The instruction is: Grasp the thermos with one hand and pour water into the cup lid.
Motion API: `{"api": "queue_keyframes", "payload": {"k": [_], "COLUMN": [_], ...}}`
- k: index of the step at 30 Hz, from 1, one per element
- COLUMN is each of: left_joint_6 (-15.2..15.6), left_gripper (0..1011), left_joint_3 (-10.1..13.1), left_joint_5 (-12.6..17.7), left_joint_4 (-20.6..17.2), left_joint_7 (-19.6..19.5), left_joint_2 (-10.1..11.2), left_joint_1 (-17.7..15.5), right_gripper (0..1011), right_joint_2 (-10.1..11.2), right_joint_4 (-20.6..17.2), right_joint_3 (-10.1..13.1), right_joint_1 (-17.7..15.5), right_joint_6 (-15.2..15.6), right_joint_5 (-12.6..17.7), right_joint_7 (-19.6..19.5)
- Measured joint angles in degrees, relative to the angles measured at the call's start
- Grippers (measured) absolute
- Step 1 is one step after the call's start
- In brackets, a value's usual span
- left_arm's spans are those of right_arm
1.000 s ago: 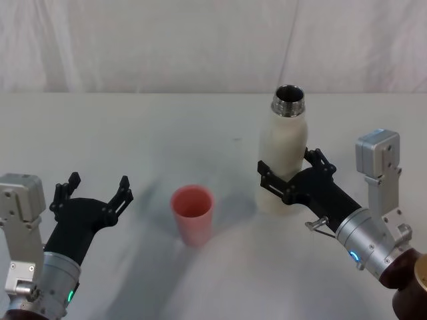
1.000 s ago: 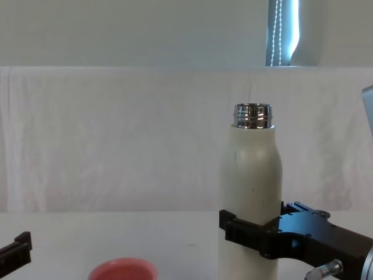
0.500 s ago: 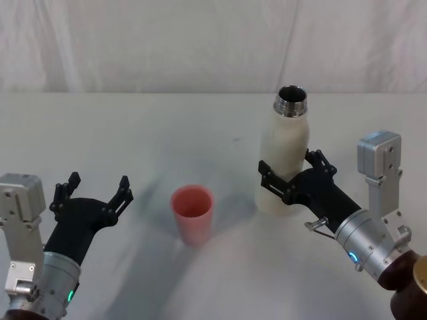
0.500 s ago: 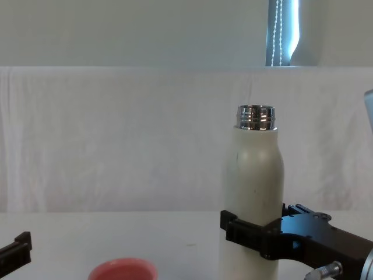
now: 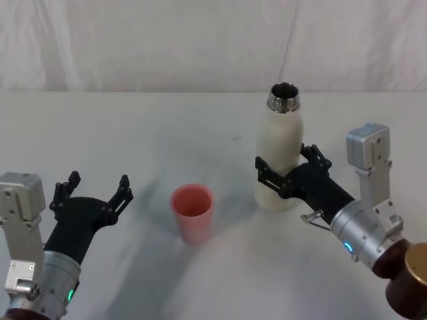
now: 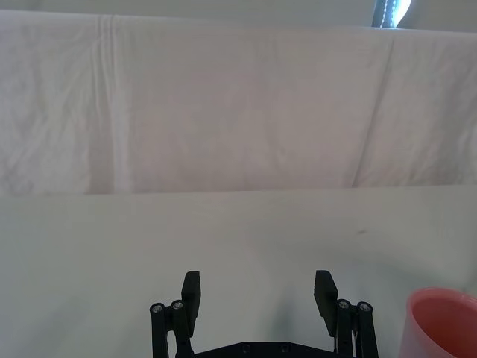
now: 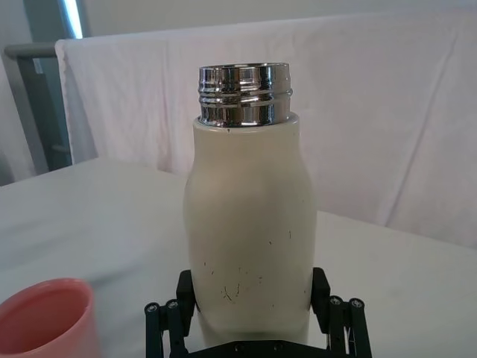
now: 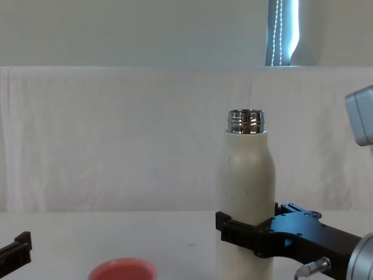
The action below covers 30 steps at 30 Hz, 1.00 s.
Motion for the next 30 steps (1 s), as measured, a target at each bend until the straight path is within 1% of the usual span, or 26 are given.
{"api": "queue_keyframes", "payload": {"k": [6,11,20,30], "left_joint_6": [0.0,0.0,0.0,0.0], "left_gripper": [1001,1001,1001,1001], "left_joint_3": [0.0,0.0,0.0,0.0], "left_joint_5": [0.0,0.0,0.0,0.0], "left_joint_4": [0.0,0.0,0.0,0.0], "left_joint_7": [0.0,0.0,0.0,0.0], "left_joint_2": [0.0,0.0,0.0,0.0], "left_joint_1": [0.0,0.0,0.0,0.0], "right_gripper": [950,950,950,950], "right_joint_2": [-0.7,-1.1,-1.6,-2.0], "right_joint_4": [2.3,3.7,5.4,6.2], "right_joint_3": [0.0,-0.3,-0.6,-0.7], "right_joint_1": [1.9,2.8,3.8,4.0], "right_joint_6": [0.2,0.2,0.0,-0.1], "right_joint_5": [0.3,0.5,0.7,1.0], "right_joint_7": [0.1,0.2,0.4,0.3]}}
